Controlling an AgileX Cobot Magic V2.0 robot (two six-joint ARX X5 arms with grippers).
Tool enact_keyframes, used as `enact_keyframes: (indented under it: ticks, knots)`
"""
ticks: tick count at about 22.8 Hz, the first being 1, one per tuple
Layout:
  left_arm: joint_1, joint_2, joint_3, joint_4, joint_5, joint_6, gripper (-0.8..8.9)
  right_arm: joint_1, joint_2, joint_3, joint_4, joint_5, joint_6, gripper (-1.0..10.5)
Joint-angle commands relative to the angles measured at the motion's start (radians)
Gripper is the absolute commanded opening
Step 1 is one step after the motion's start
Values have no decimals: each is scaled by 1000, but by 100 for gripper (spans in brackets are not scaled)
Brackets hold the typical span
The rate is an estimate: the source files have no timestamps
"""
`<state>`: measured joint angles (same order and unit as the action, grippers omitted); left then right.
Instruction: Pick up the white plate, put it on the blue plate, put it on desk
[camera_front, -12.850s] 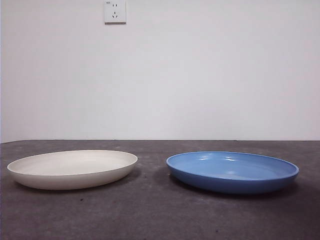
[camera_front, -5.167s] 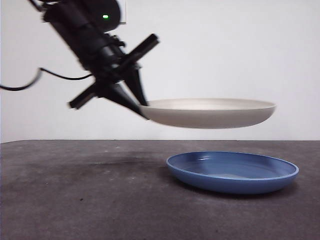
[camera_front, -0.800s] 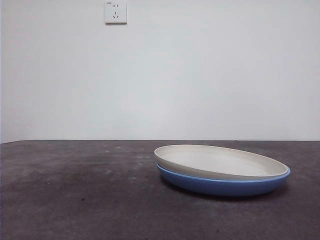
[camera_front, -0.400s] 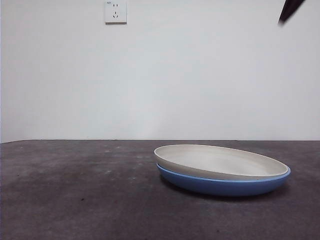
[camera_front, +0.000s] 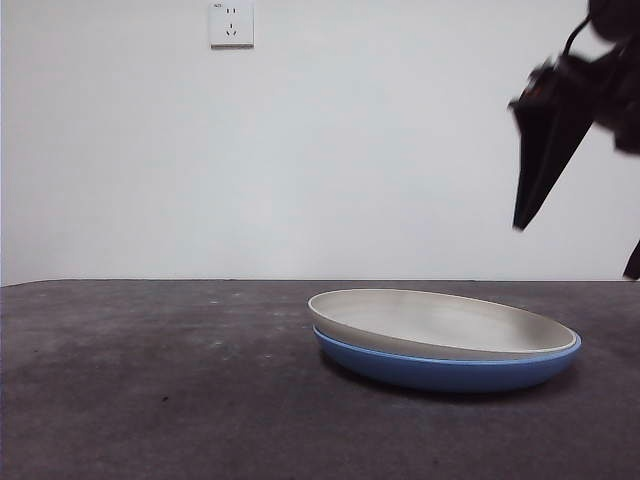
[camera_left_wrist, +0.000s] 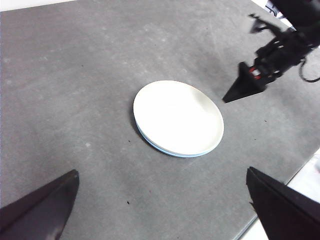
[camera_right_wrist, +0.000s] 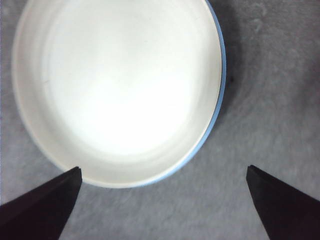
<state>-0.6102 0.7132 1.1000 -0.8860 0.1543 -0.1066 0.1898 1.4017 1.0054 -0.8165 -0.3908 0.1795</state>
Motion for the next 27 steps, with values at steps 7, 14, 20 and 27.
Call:
enact_keyframes:
  ticks: [7, 14, 20, 27]
  knots:
    - [-7, -3, 7, 11, -4, -10, 564, 2, 218, 80, 103, 2, -31, 583]
    - [-7, -4, 7, 11, -4, -14, 564, 3, 286, 83, 135, -2, -31, 467]
    - [-7, -4, 7, 11, -4, -15, 564, 2, 323, 83, 135, -21, -35, 246]
    - [-7, -4, 7, 11, -4, -18, 564, -2, 325, 83, 125, -18, -35, 131]
